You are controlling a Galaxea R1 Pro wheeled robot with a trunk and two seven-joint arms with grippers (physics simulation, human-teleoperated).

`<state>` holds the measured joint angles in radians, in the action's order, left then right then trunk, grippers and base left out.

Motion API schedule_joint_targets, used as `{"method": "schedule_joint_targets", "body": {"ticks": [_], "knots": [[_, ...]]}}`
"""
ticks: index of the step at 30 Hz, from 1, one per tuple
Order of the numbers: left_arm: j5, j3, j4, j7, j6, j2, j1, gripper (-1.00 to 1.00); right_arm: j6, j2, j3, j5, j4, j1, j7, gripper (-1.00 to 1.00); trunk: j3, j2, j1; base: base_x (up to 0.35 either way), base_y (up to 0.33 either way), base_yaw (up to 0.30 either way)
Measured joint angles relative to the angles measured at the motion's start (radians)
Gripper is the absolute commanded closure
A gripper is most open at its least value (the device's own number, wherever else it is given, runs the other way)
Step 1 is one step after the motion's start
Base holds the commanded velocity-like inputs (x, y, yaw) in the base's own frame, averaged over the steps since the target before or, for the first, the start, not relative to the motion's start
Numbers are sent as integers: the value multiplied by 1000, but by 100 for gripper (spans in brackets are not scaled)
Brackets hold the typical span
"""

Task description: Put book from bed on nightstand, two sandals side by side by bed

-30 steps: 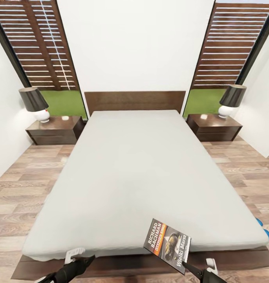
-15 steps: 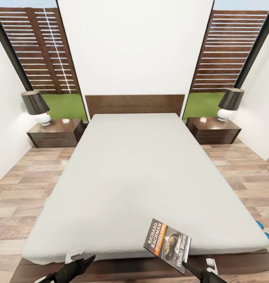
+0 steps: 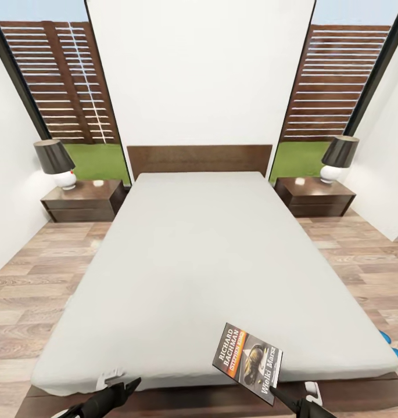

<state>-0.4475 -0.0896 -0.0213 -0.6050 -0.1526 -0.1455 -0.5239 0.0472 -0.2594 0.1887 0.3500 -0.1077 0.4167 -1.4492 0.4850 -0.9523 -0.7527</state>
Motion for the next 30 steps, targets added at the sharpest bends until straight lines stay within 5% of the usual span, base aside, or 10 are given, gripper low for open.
{"method": "schedule_joint_targets", "body": {"ticks": [30], "knots": [[1, 0, 0, 2, 0, 0, 2, -100, 0, 0, 0, 0, 0, 0, 0, 100, -49, 0, 0, 0, 0, 0]]}}
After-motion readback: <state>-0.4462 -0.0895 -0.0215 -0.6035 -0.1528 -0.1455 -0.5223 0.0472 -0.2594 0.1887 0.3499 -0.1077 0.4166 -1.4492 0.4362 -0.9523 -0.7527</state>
